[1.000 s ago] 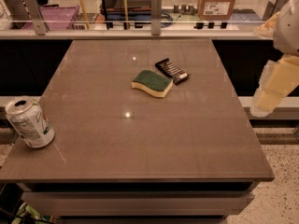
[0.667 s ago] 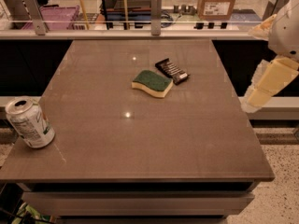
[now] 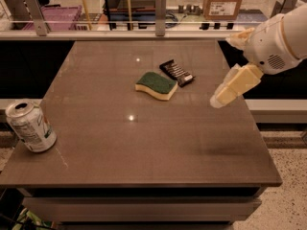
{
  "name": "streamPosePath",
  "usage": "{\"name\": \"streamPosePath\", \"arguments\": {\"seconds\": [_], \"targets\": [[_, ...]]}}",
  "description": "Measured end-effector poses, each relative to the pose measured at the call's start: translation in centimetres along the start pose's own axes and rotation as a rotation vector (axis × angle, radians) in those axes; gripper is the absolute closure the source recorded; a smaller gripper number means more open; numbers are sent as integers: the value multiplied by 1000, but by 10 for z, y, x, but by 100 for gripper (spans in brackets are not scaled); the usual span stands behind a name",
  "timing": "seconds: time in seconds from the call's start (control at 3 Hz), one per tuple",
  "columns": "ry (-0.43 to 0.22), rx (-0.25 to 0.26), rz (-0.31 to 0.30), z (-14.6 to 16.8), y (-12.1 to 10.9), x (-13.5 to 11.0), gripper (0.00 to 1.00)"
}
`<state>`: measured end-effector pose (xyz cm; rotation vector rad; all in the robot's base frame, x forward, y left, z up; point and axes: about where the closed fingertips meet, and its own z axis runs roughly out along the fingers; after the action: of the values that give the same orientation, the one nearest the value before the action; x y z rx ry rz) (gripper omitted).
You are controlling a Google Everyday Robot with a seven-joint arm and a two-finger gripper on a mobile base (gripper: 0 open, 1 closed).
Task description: Move sponge near 7up can
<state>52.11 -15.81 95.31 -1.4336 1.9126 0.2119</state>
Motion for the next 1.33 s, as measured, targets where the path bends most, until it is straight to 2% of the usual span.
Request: {"name": "streamPosePath", "arguments": {"seconds": [0.33,0.67,1.0,1.33], "targets": [[-101,-40,31,31,-6,-12,0],[-142,-81,69,59,-5,-22,0],[-160,-119,124,88,-4,-31,0],[-123,-128,208,113,-4,-34,0]]}}
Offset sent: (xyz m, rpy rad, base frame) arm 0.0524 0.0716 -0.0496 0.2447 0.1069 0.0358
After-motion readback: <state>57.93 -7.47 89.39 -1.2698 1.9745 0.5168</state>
